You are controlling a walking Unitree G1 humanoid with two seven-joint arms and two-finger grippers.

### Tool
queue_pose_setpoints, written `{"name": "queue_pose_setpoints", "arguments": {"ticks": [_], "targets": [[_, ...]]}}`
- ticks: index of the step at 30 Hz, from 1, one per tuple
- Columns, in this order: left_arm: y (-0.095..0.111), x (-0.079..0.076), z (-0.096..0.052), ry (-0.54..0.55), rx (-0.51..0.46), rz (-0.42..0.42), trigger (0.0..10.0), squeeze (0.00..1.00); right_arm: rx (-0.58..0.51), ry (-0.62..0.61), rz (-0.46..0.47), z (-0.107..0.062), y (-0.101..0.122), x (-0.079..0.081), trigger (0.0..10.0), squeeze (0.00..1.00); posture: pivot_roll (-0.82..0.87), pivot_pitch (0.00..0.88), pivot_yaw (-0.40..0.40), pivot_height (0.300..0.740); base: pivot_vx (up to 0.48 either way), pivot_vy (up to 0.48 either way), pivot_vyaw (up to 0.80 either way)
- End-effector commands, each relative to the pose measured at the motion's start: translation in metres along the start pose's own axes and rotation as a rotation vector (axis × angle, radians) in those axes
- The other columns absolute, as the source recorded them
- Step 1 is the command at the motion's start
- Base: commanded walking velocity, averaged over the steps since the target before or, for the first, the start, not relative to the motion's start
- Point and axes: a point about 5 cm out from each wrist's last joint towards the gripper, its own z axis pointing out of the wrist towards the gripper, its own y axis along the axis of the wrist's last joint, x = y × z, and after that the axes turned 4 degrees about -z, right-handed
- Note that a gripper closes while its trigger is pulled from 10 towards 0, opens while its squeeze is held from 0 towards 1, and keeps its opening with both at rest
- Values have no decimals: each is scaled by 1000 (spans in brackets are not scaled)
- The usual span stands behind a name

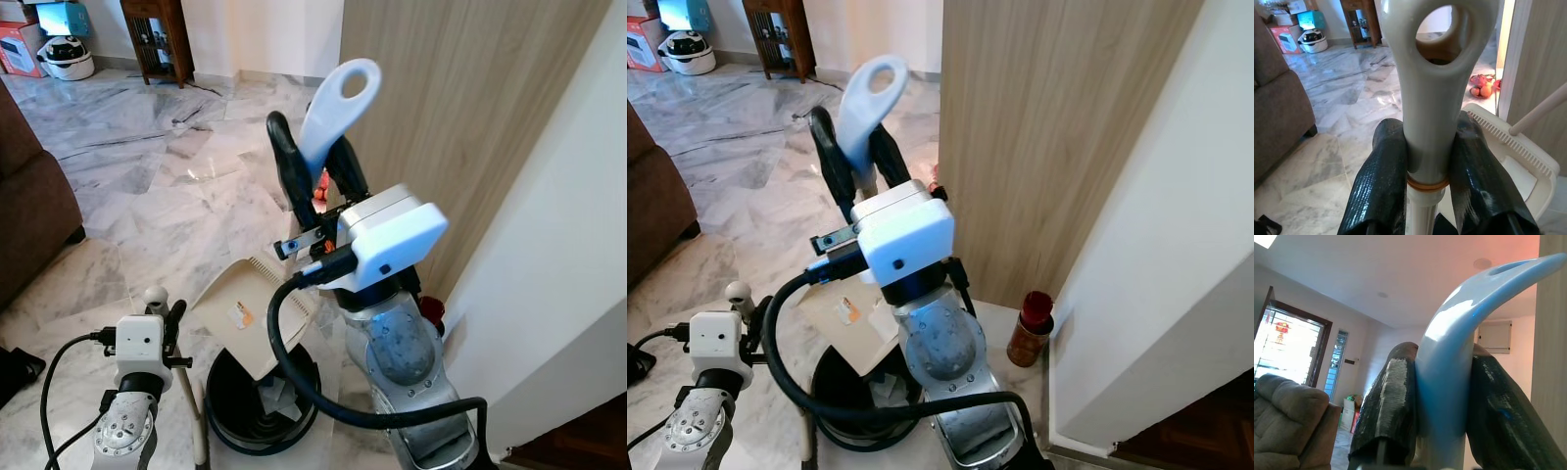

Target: Sweep floor

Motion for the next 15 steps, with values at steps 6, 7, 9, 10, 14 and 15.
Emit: {"name": "queue_pose_setpoints", "arguments": {"ticks": [6,7,9,10,14,15], "targets": [[14,-3,5,-25,-68,33,10000,0,-118,49,-27,1,19,8,10000,0,202,52,1,740,0,0,0],[14,-3,5,-25,-68,33,10000,0,-119,50,-24,0,19,9,10000,0,203,53,1,740,0,0,0],[14,-3,5,-24,-68,33,10000,0,-123,56,-25,0,19,9,10000,0,203,52,2,740,0,0,0],[14,-2,5,-24,-67,34,10000,0,-131,70,-35,0,20,11,10000,0,203,52,2,740,0,0,0],[14,-2,5,-24,-67,34,10000,0,-142,88,-47,-1,21,14,10000,0,202,53,1,740,0,0,0],[14,-2,5,-24,-67,34,10000,0,-143,89,-49,-1,22,14,10000,0,203,52,1,740,0,0,0]]}}
